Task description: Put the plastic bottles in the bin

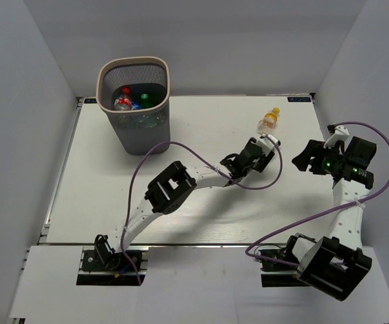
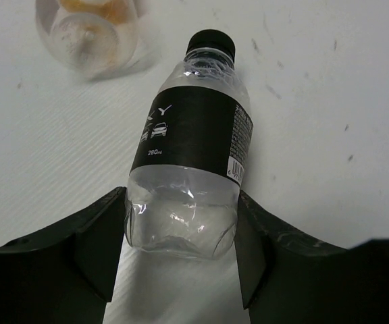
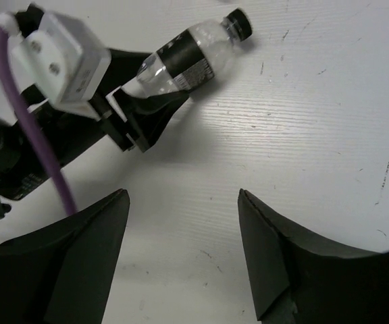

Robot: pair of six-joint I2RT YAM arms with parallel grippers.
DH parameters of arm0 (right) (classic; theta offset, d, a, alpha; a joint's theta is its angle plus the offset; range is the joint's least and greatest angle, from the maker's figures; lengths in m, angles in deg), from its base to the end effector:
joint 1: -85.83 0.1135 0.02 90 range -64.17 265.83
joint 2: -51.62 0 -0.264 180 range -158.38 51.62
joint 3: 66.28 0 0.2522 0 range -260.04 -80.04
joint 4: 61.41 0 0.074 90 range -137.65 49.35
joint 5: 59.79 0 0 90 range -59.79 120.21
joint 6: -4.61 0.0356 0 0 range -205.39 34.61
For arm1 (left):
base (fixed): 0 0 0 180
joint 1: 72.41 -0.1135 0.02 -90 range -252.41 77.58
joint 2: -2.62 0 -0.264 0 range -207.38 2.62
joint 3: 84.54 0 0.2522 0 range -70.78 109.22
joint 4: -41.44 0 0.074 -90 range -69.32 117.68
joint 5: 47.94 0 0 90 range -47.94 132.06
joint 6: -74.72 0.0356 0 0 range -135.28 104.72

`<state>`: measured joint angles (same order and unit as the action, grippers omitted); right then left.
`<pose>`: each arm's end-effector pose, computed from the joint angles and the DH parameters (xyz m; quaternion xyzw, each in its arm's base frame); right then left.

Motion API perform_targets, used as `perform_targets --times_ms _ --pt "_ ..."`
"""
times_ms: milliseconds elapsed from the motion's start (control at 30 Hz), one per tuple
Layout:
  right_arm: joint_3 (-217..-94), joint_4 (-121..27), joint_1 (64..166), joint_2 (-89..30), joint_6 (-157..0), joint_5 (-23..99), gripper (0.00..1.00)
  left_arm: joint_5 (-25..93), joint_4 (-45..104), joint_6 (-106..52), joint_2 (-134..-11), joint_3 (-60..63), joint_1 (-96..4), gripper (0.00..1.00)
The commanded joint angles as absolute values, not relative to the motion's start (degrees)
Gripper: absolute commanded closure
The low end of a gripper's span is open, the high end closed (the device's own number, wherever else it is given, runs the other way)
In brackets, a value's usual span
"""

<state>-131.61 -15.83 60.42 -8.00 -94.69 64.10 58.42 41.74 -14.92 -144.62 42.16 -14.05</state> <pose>0.2044 -0.0751 0.3000 -0.0008 0.8753 0.1311 0.4656 0.3126 -0.4882 0.1305 0.3272 0.7476 -0.1723 0.5517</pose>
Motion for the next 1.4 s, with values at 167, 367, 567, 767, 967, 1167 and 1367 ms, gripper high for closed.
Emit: perform_targets --times_ms 167,367,567,767,967,1167,1367 --pt "-135.9 -20.7 59.6 -10.8 -87.4 69.8 0.27 59.2 48.5 -10.1 -112.3 19.1 -15.6 0.98" --pt "-134.8 -24.9 60.1 -13.9 -85.7 73.2 0.29 61.6 44.0 -5.4 -103.2 22.3 -19.2 1.00" --pt "-139.0 -23.7 62.7 -20.0 -88.8 74.7 0.50 76.3 37.0 -2.2 -96.4 26.2 -25.6 1.00" --pt "-150.3 -18.3 69.0 -29.5 -90.9 70.3 0.75 86.8 18.6 -16.4 -89.8 29.9 -36.2 1.00" --pt "-156.2 -18.8 76.7 -35.8 -91.2 65.5 0.53 85.6 6.3 -27.1 -86.3 29.1 -44.0 1.00" --pt "-165.4 -19.0 79.7 -43.4 -89.7 59.1 0.10 79.6 -1.6 -29.7 -87.3 31.2 -48.5 0.00" --pt "-172.6 -23.3 80.7 -54.0 -84.2 43.5 0.10 61.7 1.9 -23.0 -85.2 30.8 -49.0 0.00"
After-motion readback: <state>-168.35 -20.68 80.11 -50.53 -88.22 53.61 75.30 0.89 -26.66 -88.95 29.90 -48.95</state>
